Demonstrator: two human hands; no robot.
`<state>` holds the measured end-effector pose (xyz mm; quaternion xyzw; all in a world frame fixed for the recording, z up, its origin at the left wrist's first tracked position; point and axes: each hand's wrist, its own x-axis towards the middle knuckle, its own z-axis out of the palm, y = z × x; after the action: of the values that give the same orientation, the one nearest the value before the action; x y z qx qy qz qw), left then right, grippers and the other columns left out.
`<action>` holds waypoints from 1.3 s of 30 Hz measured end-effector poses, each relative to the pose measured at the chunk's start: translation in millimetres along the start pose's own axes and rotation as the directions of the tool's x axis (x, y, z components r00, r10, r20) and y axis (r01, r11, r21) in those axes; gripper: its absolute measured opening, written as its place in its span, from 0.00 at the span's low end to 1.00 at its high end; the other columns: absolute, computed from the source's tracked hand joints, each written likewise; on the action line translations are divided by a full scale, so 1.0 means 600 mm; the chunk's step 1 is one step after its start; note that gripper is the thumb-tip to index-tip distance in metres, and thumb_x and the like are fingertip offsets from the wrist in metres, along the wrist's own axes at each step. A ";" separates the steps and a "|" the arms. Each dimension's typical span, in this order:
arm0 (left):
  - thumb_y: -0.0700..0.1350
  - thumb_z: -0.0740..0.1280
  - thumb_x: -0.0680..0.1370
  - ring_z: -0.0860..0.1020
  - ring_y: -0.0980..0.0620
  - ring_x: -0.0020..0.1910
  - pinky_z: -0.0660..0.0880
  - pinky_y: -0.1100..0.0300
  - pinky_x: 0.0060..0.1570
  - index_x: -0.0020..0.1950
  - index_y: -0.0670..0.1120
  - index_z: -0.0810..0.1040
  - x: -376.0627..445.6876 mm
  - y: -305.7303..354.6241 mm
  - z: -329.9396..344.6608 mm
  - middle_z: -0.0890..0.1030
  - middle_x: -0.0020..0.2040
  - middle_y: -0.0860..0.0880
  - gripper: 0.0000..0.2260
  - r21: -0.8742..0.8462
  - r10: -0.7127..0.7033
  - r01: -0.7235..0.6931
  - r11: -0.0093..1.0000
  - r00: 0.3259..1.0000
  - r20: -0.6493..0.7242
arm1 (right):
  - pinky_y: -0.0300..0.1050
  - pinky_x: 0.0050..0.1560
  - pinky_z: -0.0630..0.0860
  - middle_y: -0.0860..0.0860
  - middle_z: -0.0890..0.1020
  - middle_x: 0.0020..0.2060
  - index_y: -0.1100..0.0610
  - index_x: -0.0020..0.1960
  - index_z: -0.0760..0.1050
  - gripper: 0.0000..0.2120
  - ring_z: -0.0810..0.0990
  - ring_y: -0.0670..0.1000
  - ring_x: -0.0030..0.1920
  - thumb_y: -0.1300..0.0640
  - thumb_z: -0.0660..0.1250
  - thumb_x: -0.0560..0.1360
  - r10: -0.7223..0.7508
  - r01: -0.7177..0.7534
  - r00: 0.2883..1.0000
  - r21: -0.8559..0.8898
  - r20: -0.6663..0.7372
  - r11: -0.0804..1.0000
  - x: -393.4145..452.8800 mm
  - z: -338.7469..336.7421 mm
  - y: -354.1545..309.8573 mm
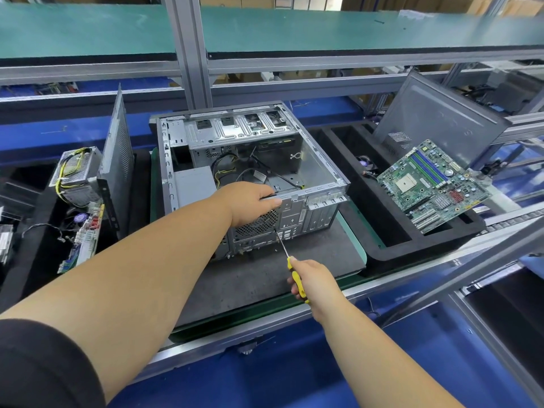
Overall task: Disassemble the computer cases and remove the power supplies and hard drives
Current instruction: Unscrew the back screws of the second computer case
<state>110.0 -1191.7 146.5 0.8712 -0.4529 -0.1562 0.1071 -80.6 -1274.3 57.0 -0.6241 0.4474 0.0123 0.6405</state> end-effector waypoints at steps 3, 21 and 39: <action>0.61 0.54 0.82 0.75 0.46 0.60 0.72 0.53 0.59 0.68 0.54 0.73 -0.003 0.003 0.000 0.78 0.63 0.48 0.20 0.028 -0.006 0.006 1.000 1.000 -0.002 | 0.42 0.34 0.72 0.51 0.81 0.33 0.59 0.48 0.80 0.17 0.74 0.47 0.30 0.50 0.58 0.83 0.046 -0.047 0.999 0.017 0.027 0.999 -0.003 0.001 -0.008; 0.43 0.64 0.81 0.78 0.54 0.38 0.73 0.60 0.39 0.46 0.44 0.78 -0.051 0.075 0.165 0.83 0.49 0.49 0.06 -0.920 -0.605 0.362 0.151 0.770 0.204 | 0.47 0.40 0.73 0.53 0.78 0.37 0.56 0.52 0.75 0.09 0.76 0.49 0.34 0.51 0.62 0.82 -0.030 0.025 0.994 0.050 0.109 0.998 0.003 -0.014 -0.005; 0.43 0.63 0.82 0.76 0.60 0.31 0.65 0.70 0.29 0.42 0.45 0.76 0.008 0.120 0.190 0.81 0.37 0.52 0.09 -0.879 -0.649 0.135 -0.457 0.626 0.433 | 0.38 0.32 0.74 0.48 0.80 0.41 0.50 0.51 0.72 0.07 0.78 0.46 0.36 0.54 0.69 0.77 -0.177 0.194 0.971 -0.096 0.158 0.976 0.022 -0.057 0.000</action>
<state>16.1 -1241.5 63.4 0.5551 0.2595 -0.3133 0.7255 -91.8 -1309.2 55.6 -0.6951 0.3367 0.0236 0.6347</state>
